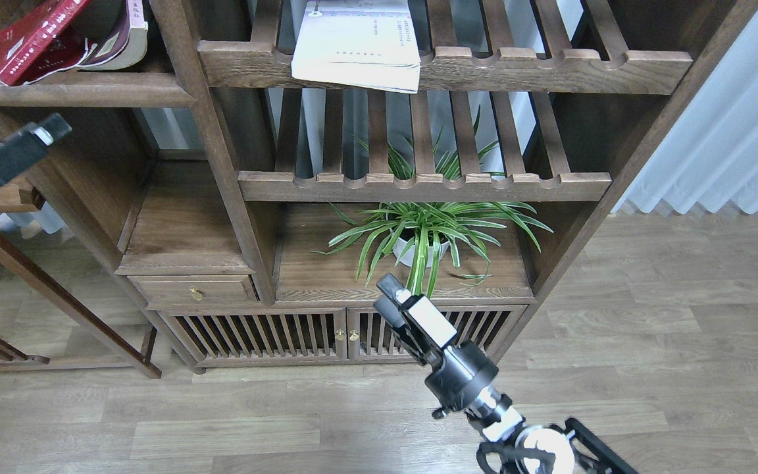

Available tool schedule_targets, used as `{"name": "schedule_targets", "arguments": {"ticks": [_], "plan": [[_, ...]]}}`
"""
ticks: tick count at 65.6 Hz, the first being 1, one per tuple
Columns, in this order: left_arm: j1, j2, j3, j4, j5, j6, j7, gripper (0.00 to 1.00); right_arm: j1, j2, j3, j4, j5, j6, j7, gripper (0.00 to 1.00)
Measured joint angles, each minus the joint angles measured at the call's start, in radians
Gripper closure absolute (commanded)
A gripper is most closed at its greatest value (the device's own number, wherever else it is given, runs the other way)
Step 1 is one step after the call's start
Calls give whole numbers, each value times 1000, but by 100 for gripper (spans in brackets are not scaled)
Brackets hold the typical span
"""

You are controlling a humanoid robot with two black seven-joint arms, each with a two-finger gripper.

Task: Organize books on shelf
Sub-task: 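Reach the right gripper up to the white book on the top shelf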

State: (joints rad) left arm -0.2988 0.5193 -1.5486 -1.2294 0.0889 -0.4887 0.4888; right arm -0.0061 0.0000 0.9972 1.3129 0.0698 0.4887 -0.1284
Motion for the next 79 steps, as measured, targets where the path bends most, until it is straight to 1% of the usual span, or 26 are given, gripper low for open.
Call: {"name": "schedule_targets", "arguments": {"ticks": [10,11,15,28,33,36,42,49,68,79], "plan": [[55,-37,-16,6,-13,0,0,19,74,0,1,6,-42,-1,4,1],[76,-49,-24,8,-17,0,0,19,111,0,4,10,-45,-28,7,1],[95,-58,-31,9,-22,0,0,19,141,0,6,12,-46,-68,11,1],[165,-77,-58,16,-41,0,0,16,309,0,8,13,-46,-377,44,1],[179,-80,-65,21,-48,0,0,16,361,0,4,13,-42,-465,59,1],[183,-80,-67,25,-50,0,0,16,391,0,3,12,-37,-501,67,1],[187,-81,-73,38,-50,0,0,16,443,0,3,10,-17,-535,85,1],[192,-81,-83,45,-51,0,0,16,496,0,9,10,8,-546,100,1],[193,-77,-87,47,-51,0,0,13,575,0,4,18,43,-562,103,1],[193,-73,-92,48,-51,0,0,12,607,0,8,16,74,-575,115,6]]}}
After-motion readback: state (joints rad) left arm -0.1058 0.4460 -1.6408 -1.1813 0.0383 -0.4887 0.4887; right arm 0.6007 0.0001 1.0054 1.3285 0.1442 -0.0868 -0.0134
